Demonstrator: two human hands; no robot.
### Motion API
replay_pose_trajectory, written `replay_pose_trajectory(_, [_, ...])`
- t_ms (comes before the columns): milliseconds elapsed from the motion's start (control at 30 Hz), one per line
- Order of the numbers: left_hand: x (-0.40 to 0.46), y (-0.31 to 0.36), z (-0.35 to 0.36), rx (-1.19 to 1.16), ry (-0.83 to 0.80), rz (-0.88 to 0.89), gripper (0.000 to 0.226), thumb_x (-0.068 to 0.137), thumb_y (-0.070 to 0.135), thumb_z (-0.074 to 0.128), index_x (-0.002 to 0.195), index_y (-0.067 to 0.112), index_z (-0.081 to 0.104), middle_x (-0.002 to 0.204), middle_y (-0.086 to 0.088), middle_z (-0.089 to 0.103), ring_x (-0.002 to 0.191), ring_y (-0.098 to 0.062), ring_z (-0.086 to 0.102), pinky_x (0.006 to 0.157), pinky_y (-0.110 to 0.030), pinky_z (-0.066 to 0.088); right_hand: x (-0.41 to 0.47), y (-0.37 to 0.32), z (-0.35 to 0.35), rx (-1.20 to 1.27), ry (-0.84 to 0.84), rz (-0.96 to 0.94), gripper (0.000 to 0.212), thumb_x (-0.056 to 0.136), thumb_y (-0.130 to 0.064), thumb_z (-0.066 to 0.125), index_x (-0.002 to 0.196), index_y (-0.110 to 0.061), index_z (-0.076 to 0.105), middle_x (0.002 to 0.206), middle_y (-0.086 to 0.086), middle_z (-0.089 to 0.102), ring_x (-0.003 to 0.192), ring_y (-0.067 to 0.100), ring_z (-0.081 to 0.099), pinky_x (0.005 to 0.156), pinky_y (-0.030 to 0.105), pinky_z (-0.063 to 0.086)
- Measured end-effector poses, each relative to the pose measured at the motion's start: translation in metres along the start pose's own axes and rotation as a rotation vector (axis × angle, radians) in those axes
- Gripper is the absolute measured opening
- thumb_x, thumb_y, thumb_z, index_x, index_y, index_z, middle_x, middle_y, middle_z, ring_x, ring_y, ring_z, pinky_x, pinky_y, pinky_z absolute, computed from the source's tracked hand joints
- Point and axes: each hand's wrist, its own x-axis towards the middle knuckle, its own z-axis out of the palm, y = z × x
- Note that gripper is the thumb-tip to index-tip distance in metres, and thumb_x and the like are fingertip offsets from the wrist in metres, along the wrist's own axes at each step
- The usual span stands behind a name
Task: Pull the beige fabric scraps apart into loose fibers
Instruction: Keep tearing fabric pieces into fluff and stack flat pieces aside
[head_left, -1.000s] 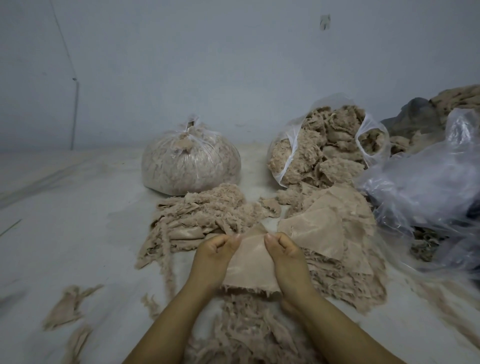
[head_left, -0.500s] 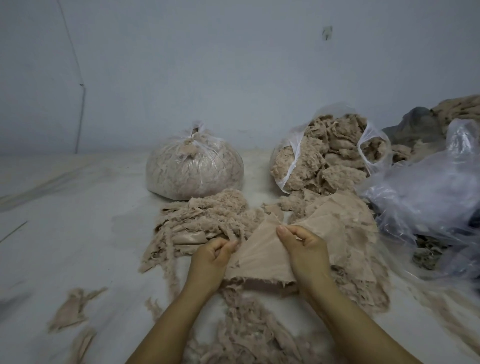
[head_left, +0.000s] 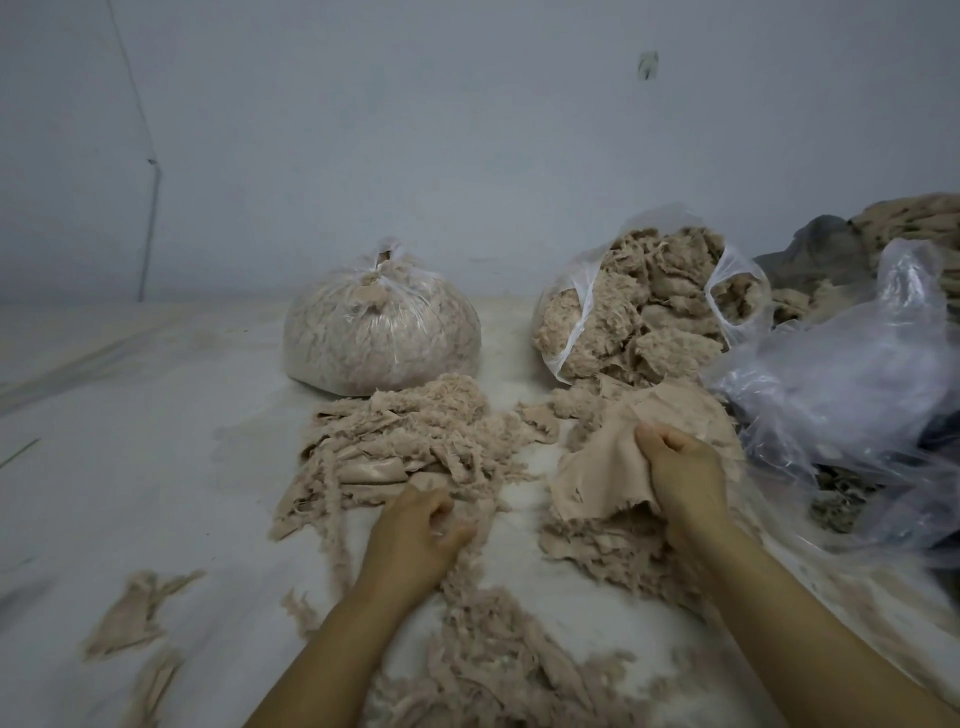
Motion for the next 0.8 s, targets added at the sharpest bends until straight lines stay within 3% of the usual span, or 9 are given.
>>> replay_pose_trajectory(100, [-0.001,0.002,0.0,0.123,-0.054,0.02,0.012,0.09,0.027,0.059,0.091,0.018,0.067,0.095,0.003,0.058,0.096,-0.016,0.054,0.082,-0.029,0.042,0.0,0.004,-0.002,-0.044,0.019,0.015,0.038,0.097,-0.022,0.051,0.06,-0.02,0.052,0.059,-0.002,0.051,0.055,0.014,0.044,0.051,0.028,0.033])
replay_pose_trajectory(167, [-0.003,0.007,-0.002,0.145,-0.009,0.032,0.013,0.092,0.023,0.057,0.087,0.019,0.069,0.091,0.003,0.054,0.094,-0.016,0.052,0.08,-0.028,0.04,-0.002,0.002,0.0,0.02,-0.024,0.075,0.033,0.1,-0.02,0.045,0.068,-0.018,0.053,0.052,0.002,0.051,0.043,0.015,0.044,0.04,0.025,0.032])
replay_pose_trajectory(267, [-0.008,0.033,-0.013,-0.17,0.069,0.065,0.013,0.09,0.023,0.062,0.082,0.026,0.072,0.085,0.008,0.061,0.082,-0.007,0.055,0.069,-0.016,0.04,-0.009,-0.004,0.003,0.219,-0.123,0.195,0.024,0.104,-0.017,0.037,0.087,-0.009,0.052,0.042,0.007,0.057,0.029,0.015,0.05,0.027,0.018,0.031])
replay_pose_trajectory(333, [-0.01,0.058,-0.015,-0.424,-0.152,0.061,0.012,0.086,0.024,0.067,0.082,0.035,0.071,0.078,0.014,0.07,0.07,0.001,0.061,0.062,-0.011,0.043,-0.016,-0.008,0.006,0.344,-0.169,0.252,0.021,0.104,-0.015,0.035,0.089,-0.006,0.048,0.047,0.009,0.061,0.034,0.015,0.058,0.027,0.016,0.035])
replay_pose_trajectory(400, [-0.012,0.083,-0.003,-0.705,-0.417,-0.043,0.02,0.082,0.017,0.073,0.097,0.028,0.066,0.081,0.011,0.072,0.057,-0.001,0.063,0.054,-0.014,0.047,-0.022,-0.01,0.01,0.452,-0.218,0.286,0.021,0.104,-0.014,0.036,0.087,-0.006,0.046,0.059,0.013,0.064,0.041,0.017,0.064,0.03,0.017,0.041])
replay_pose_trajectory(500, [-0.01,0.11,0.026,-0.811,-0.537,-0.134,0.038,0.075,0.012,0.079,0.108,0.017,0.061,0.094,0.002,0.067,0.058,-0.009,0.064,0.054,-0.019,0.051,-0.023,-0.015,0.012,0.513,-0.229,0.299,0.022,0.103,-0.014,0.039,0.084,-0.008,0.047,0.066,0.014,0.06,0.042,0.016,0.063,0.035,0.02,0.047])
replay_pose_trajectory(633, [-0.009,0.115,0.052,-0.342,-0.386,0.178,0.03,0.074,0.034,0.079,0.091,0.012,0.071,0.08,0.006,0.058,0.066,0.003,0.05,0.062,-0.008,0.04,-0.005,-0.014,-0.003,0.264,-0.145,0.201,0.024,0.1,-0.018,0.047,0.078,-0.011,0.053,0.054,0.005,0.056,0.037,0.012,0.055,0.04,0.026,0.05])
replay_pose_trajectory(733, [-0.01,0.108,0.055,-0.32,-0.372,0.25,0.018,0.086,0.025,0.067,0.082,0.008,0.074,0.072,0.006,0.056,0.064,0.008,0.049,0.063,-0.007,0.039,0.009,-0.005,-0.024,-0.187,-0.042,-0.012,0.031,0.095,-0.024,0.052,0.065,-0.016,0.052,0.053,-0.002,0.051,0.05,0.017,0.051,0.051,0.032,0.044])
replay_pose_trajectory(800, [-0.009,0.101,0.053,-0.337,-0.395,0.236,0.02,0.087,0.025,0.065,0.078,0.008,0.072,0.078,0.003,0.057,0.07,0.0,0.052,0.072,-0.017,0.045,0.012,0.0,-0.035,-0.443,0.021,-0.149,0.026,0.093,-0.031,0.052,0.071,-0.019,0.055,0.068,-0.002,0.056,0.069,0.022,0.055,0.063,0.034,0.044])
